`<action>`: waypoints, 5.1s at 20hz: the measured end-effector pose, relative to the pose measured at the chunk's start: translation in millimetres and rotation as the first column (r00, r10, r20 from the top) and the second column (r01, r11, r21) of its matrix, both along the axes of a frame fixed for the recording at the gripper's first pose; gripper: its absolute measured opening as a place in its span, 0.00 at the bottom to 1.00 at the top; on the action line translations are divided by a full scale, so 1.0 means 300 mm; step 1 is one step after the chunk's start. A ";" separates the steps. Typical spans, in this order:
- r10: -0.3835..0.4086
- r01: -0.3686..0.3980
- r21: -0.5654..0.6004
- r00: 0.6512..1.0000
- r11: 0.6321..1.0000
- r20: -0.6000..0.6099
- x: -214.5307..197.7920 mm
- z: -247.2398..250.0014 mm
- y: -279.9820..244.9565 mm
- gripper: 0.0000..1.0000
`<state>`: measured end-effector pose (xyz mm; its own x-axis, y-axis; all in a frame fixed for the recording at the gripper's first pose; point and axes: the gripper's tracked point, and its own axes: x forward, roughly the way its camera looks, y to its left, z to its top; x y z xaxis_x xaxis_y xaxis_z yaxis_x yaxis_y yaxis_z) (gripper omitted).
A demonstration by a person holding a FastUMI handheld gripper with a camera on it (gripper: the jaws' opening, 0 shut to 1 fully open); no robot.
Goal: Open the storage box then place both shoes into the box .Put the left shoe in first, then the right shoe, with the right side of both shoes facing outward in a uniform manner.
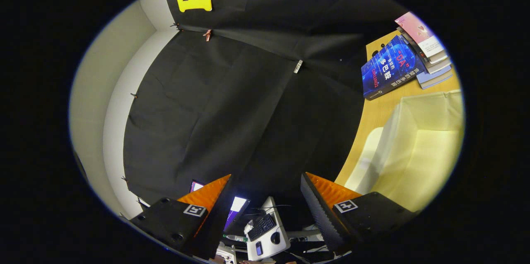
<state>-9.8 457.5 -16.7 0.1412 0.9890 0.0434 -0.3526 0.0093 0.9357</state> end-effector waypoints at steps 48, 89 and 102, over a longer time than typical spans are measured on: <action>-0.186 0.312 -0.912 0.945 0.268 0.268 0.099 -1.201 -1.278 0.66; -0.503 0.375 -0.693 0.864 0.616 0.021 0.171 -0.394 -0.584 0.05; -0.480 0.176 -0.790 0.861 0.587 -0.165 0.079 -0.747 -0.328 0.06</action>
<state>13.8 359.2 -240.7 0.3163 0.5409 -0.7794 0.1436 0.7848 0.6029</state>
